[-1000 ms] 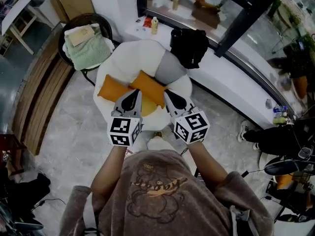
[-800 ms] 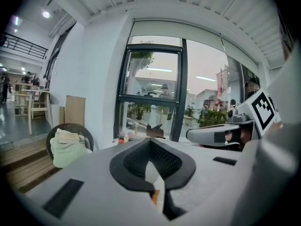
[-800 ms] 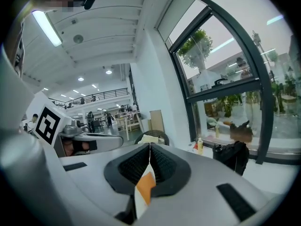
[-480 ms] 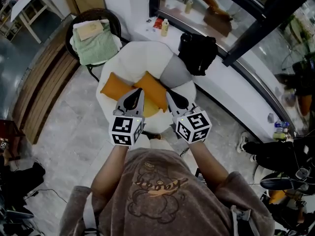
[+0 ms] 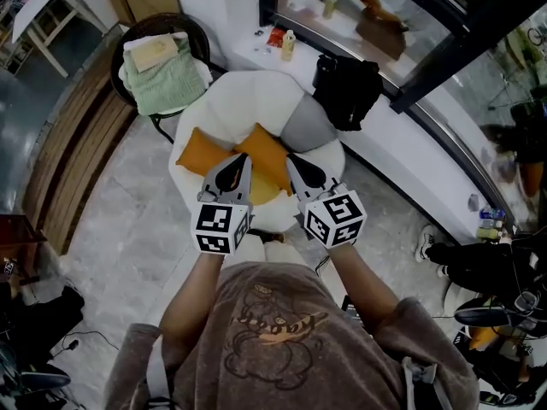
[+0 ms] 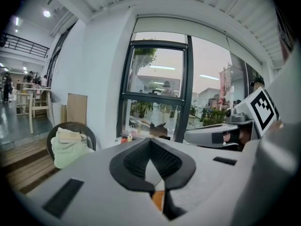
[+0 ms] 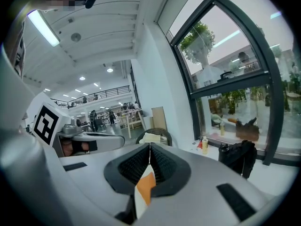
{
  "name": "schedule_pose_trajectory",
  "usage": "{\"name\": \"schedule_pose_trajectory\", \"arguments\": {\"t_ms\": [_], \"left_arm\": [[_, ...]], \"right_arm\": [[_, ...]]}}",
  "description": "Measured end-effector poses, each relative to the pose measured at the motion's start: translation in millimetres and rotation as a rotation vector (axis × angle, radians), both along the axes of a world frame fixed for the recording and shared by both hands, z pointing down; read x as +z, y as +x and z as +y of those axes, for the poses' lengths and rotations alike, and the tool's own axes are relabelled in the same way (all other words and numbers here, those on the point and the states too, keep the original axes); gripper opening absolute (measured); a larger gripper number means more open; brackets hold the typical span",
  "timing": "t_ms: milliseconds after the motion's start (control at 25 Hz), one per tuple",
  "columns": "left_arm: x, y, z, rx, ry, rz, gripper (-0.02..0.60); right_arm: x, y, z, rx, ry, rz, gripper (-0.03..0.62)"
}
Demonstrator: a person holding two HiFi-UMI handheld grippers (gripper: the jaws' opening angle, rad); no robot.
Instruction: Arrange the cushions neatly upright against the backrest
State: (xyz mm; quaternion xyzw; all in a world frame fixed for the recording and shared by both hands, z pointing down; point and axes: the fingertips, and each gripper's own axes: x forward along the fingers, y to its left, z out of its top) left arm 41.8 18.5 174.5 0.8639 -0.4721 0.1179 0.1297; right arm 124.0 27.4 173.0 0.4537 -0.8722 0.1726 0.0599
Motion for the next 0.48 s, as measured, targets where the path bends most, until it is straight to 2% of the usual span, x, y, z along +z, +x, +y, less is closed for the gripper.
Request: {"name": "schedule_pose_trajectory", "arguments": {"t_ms": [480], "left_arm": [[20, 4, -48, 0.029, -0.022, 0.001, 0.005]], "right_arm": [[18, 0, -47, 0.029, -0.013, 0.003, 0.02]]}}
